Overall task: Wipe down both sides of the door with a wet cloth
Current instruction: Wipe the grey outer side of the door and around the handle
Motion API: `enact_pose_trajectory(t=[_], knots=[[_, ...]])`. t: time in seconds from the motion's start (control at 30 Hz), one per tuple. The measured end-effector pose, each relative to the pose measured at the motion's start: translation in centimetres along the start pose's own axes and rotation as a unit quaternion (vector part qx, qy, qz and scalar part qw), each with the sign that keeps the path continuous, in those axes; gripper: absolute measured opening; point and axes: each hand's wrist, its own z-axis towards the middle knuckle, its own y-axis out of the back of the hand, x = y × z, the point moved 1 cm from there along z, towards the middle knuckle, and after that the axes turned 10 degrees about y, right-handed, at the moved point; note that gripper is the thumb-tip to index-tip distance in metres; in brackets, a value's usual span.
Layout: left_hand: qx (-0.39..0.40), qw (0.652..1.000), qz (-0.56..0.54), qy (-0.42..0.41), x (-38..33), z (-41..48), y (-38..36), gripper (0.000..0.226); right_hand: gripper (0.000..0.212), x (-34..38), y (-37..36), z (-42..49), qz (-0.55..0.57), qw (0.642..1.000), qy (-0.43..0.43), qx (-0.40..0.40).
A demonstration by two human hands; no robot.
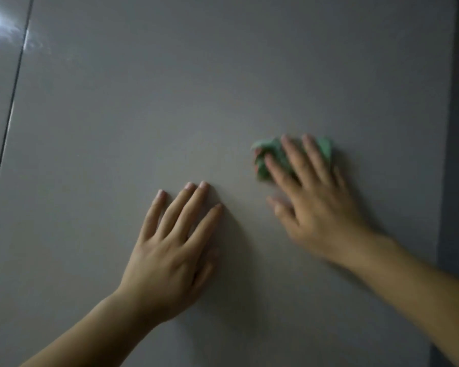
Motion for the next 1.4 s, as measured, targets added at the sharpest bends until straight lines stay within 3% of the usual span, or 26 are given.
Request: enact_pose_trajectory(t=[0.07, 0.13, 0.3, 0.4, 0.53, 0.6, 0.77, 0.87, 1.0, 1.07, 1.27, 1.33, 1.4], knots=[[0.000, 1.000, -0.001, 0.025, 1.0, -0.1, 0.5, 0.059, 0.072, -1.7, 0.8, 3.6, 0.034, 0.995, -0.094, -0.010], [-0.006, 0.997, 0.008, 0.072, 1.9, -0.2, 0.8, 0.060, 0.074, -0.2, 0.3, 4.3, 0.034, 0.992, -0.119, -0.013], [0.006, 0.991, 0.009, 0.136, 4.9, -1.6, 1.5, 0.064, 0.080, 9.1, -1.5, -2.4, 0.004, 0.998, 0.060, 0.036], [0.011, 0.993, 0.012, 0.117, 6.6, -2.7, 1.7, 0.063, 0.076, 8.1, -0.8, -0.6, -0.014, 0.994, 0.097, 0.049], [-0.002, 0.997, 0.022, 0.077, 8.3, -3.0, 1.9, 0.060, 0.074, 3.9, 0.7, 8.3, 0.022, 0.997, -0.075, 0.010], [-0.008, 0.998, 0.018, 0.065, 8.9, -3.2, 1.9, 0.060, 0.076, 4.9, 0.5, 9.7, 0.024, 0.993, -0.117, 0.002], [-0.024, 0.997, -0.009, 0.070, 11.0, -4.2, 2.2, 0.060, 0.078, 13.4, -1.3, 3.0, 0.004, 0.997, 0.060, 0.048], [-0.013, 0.994, 0.014, 0.105, 12.3, -4.8, 2.6, 0.063, 0.074, 12.4, -0.9, 3.7, -0.018, 0.992, 0.108, 0.067], [0.004, 0.995, 0.013, 0.094, 12.9, -5.1, 2.8, 0.065, 0.074, 7.5, 0.6, 11.3, 0.029, 0.996, -0.080, 0.020], [0.004, 0.996, 0.009, 0.094, 13.0, -5.1, 2.7, 0.065, 0.077, 8.2, 0.4, 12.5, 0.029, 0.993, -0.113, 0.023], [0.018, 0.996, -0.010, 0.087, 14.7, -6.3, 3.2, 0.063, 0.072, 16.9, -1.3, 4.9, -0.016, 0.988, 0.131, 0.082], [0.023, 0.995, -0.004, 0.094, 15.5, -6.8, 3.6, 0.063, 0.069, 16.0, -0.9, 5.9, -0.024, 0.984, 0.153, 0.092], [0.023, 0.994, 0.003, 0.111, 16.4, -7.0, 4.1, 0.062, 0.070, 14.4, -0.4, 9.5, -0.020, 0.993, 0.086, 0.074]])
